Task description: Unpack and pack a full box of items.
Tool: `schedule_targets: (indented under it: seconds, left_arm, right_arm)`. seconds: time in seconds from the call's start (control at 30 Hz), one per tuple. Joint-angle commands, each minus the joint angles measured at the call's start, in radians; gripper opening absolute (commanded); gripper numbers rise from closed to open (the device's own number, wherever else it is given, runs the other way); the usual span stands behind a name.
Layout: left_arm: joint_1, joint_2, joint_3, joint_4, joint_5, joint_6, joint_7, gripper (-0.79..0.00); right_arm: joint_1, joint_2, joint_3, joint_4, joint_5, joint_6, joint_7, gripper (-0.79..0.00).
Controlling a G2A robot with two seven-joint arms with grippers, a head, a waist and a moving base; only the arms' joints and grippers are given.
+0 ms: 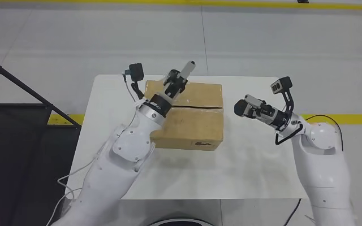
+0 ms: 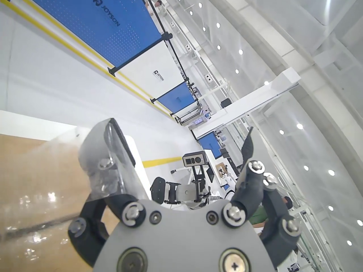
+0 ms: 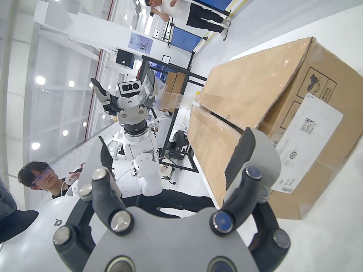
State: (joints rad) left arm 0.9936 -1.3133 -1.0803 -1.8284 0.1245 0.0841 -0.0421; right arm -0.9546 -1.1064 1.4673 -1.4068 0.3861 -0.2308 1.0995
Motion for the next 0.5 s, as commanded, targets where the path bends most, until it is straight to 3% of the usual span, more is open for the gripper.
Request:
schedule_targets:
  seconds: [0.0,0.47]
  left_arm:
    - [-0.006,-0.004,0.014,0.012,0.001,-0.001,-0.001,0.0]
    - [-0.053,-0.038,0.095,0.088,0.01,0.0,-0.009,0.0]
  right_arm:
    - [-0.005,0.003,0.006,0.002,0.003,-0.001,0.0,0.0]
    - [-0.028,0.02,0.041,0.022,0.025,-0.018,0.014,0.0]
